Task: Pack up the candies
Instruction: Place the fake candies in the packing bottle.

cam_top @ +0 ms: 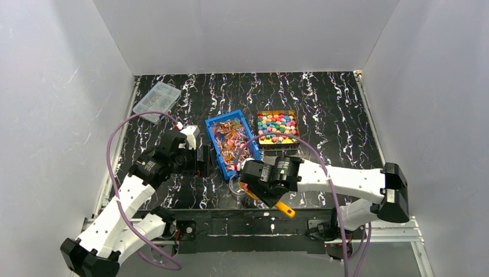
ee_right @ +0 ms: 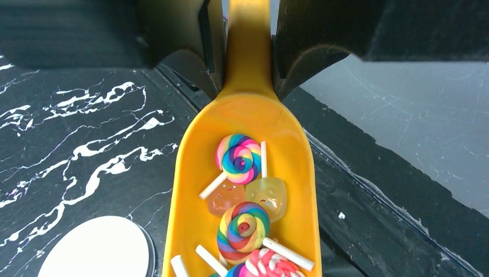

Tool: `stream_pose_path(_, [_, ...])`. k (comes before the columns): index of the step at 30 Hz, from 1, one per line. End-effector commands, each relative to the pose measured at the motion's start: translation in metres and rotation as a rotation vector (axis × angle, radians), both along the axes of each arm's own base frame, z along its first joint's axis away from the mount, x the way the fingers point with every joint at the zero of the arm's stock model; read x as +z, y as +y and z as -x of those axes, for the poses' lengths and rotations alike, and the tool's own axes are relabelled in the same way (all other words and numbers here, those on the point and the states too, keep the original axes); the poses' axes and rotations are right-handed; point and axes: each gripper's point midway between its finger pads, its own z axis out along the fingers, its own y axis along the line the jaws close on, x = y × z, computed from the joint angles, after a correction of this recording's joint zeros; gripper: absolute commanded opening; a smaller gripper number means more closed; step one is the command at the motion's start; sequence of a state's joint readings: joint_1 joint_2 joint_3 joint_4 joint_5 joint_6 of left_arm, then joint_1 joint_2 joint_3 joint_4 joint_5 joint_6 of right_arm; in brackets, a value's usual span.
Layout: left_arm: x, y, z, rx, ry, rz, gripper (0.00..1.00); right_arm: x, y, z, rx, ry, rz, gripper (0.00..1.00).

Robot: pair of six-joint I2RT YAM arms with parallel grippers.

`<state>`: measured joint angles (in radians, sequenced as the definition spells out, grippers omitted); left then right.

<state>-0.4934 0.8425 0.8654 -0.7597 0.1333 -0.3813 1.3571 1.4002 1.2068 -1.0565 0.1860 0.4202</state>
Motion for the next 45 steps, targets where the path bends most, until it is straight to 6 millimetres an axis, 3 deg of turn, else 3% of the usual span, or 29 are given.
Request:
stream_pose_path(1, [-0.005, 0.003, -0.001, -0.017, -0.024, -0.024, 0.93, 0.008, 0.001, 0.008, -0.011, 0.049, 0.052, 0.01])
stream_pose_path(24, [0.003, 0.009, 0.006, -0.018, -0.088, -0.002, 0.96, 0.005, 0.011, 0.018, -0.027, 0.183, 0.291, 0.01])
stream_pose_path(34, [0.01, 0.01, 0.008, -0.014, -0.124, 0.015, 0.97, 0.009, 0.021, 0.011, -0.08, 0.261, 0.292, 0.01])
stream_pose_path(38, [0.012, 0.012, 0.008, -0.007, -0.136, 0.018, 0.97, 0.014, 0.031, 0.017, -0.091, 0.334, 0.253, 0.01])
stream_pose_path(45, [0.014, 0.011, 0.01, -0.014, -0.147, 0.02, 0.98, 0.014, 0.032, 0.023, -0.122, 0.435, 0.244, 0.01])
